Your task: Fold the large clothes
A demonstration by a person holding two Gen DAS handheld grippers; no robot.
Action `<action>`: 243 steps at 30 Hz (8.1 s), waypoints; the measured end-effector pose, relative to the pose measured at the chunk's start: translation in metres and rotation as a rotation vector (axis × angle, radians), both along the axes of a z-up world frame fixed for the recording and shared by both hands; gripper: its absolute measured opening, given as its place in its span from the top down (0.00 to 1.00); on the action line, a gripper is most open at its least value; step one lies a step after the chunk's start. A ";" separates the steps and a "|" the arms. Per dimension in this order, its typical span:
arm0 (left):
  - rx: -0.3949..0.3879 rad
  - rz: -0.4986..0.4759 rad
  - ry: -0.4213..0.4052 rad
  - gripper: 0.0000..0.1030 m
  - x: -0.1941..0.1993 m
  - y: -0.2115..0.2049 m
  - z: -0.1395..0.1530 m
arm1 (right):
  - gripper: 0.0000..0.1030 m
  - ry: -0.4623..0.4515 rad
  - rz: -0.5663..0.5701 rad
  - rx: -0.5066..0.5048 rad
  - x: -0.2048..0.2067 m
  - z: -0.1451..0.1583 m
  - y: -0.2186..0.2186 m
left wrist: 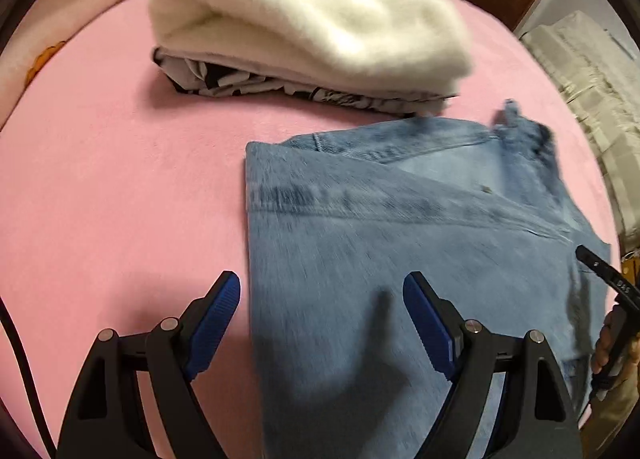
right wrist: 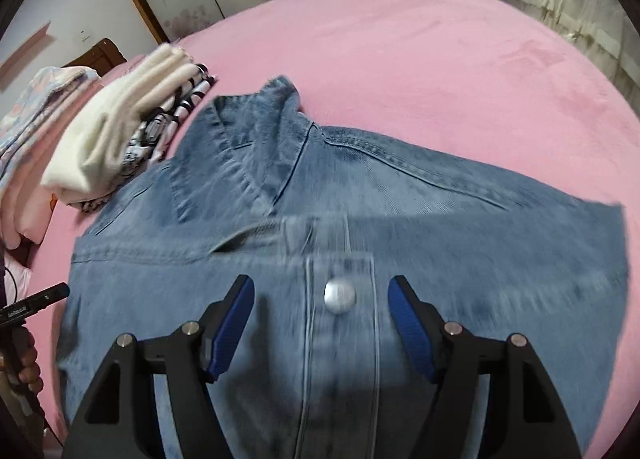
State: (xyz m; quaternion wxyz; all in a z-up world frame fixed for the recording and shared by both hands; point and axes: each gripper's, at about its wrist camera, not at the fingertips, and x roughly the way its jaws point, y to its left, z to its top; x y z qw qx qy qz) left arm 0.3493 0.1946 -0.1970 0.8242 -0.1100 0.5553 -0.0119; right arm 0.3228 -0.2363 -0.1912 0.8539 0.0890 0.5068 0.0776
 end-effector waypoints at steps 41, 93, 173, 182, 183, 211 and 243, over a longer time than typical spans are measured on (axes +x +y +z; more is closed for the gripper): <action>0.182 -0.106 -0.251 0.39 -0.202 -0.085 0.152 | 0.48 -0.200 0.031 -0.021 -0.227 0.141 0.040; 0.051 0.035 0.066 0.34 -0.350 -0.021 0.014 | 0.37 -0.002 -0.080 -0.121 -0.400 0.013 -0.094; -0.346 0.249 -0.193 0.68 0.007 0.004 0.110 | 0.51 -0.258 -0.397 0.254 -0.061 0.135 -0.184; -0.208 0.212 -0.097 0.63 0.048 0.002 0.028 | 0.42 -0.086 -0.245 0.177 -0.023 0.048 -0.160; -0.199 0.187 -0.089 0.62 0.049 -0.002 0.023 | 0.42 -0.067 -0.224 0.149 -0.022 0.041 -0.152; 0.484 -0.067 -0.257 0.90 0.052 -0.101 0.025 | 0.97 -0.166 -0.127 -0.298 -0.021 0.033 -0.094; 0.283 -0.057 -0.261 0.61 0.031 -0.109 0.043 | 0.65 -0.208 0.005 -0.072 -0.018 0.059 -0.029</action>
